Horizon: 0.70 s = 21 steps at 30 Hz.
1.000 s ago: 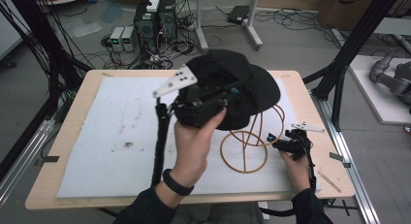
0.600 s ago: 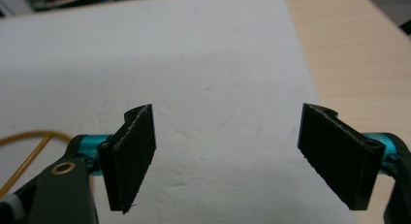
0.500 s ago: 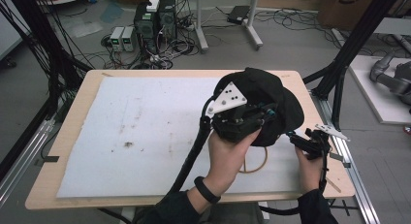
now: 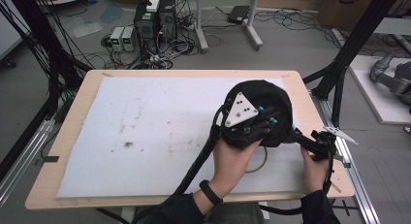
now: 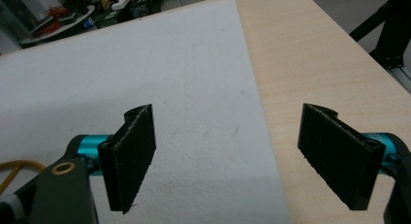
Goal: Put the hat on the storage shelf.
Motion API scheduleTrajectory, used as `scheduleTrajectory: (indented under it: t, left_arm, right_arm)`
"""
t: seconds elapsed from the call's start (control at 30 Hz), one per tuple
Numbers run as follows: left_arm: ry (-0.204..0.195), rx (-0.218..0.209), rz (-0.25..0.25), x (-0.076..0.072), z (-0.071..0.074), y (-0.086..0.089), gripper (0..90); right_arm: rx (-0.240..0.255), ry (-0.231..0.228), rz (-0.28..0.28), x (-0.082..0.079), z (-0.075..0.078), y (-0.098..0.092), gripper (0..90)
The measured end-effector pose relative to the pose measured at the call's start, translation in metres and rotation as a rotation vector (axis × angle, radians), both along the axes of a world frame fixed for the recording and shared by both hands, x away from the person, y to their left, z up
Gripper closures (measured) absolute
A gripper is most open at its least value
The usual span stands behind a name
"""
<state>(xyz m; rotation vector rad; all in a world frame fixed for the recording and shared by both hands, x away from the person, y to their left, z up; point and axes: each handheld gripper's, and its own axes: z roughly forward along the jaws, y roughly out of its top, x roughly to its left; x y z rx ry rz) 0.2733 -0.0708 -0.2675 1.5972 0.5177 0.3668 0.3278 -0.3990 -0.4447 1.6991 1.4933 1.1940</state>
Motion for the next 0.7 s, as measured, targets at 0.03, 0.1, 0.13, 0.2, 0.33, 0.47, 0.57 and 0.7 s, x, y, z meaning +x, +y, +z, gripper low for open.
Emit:
scheduleTrajectory:
  t: [0.03,0.1,0.13,0.2,0.33,0.47,0.57,0.7]
  left_arm:
    - [-0.011,0.006,0.005,0.0,0.0,0.001,66.9]
    - [-0.019,0.004,0.008,-0.001,-0.001,0.008,62.1]
    - [-0.022,0.008,0.017,-0.001,-0.002,0.011,56.8]
    - [-0.034,0.013,0.039,-0.002,-0.005,0.023,50.7]
    - [-0.062,0.008,0.072,-0.005,-0.01,0.053,38.6]
    - [-0.09,0.008,0.124,-0.005,-0.017,0.094,31.8]
    - [-0.086,0.02,0.165,-0.001,-0.025,0.126,25.8]
    - [-0.059,0.044,0.22,0.008,-0.044,0.166,23.1]
  right_arm:
    - [0.003,0.002,-0.004,0.0,0.0,-0.001,21.1]
    - [0.006,0.012,-0.014,0.0,-0.001,-0.003,21.1]
    - [0.008,0.015,-0.016,-0.001,-0.001,-0.003,21.1]
    - [0.014,0.017,-0.017,-0.001,-0.002,-0.004,21.1]
    - [0.01,0.012,-0.009,-0.001,-0.001,-0.003,21.1]
    - [-0.009,0.012,0.007,0.0,-0.002,0.0,21.1]
    - [-0.02,0.018,0.02,0.001,-0.004,0.003,21.1]
    - [-0.037,0.022,0.039,0.002,-0.004,0.007,21.1]
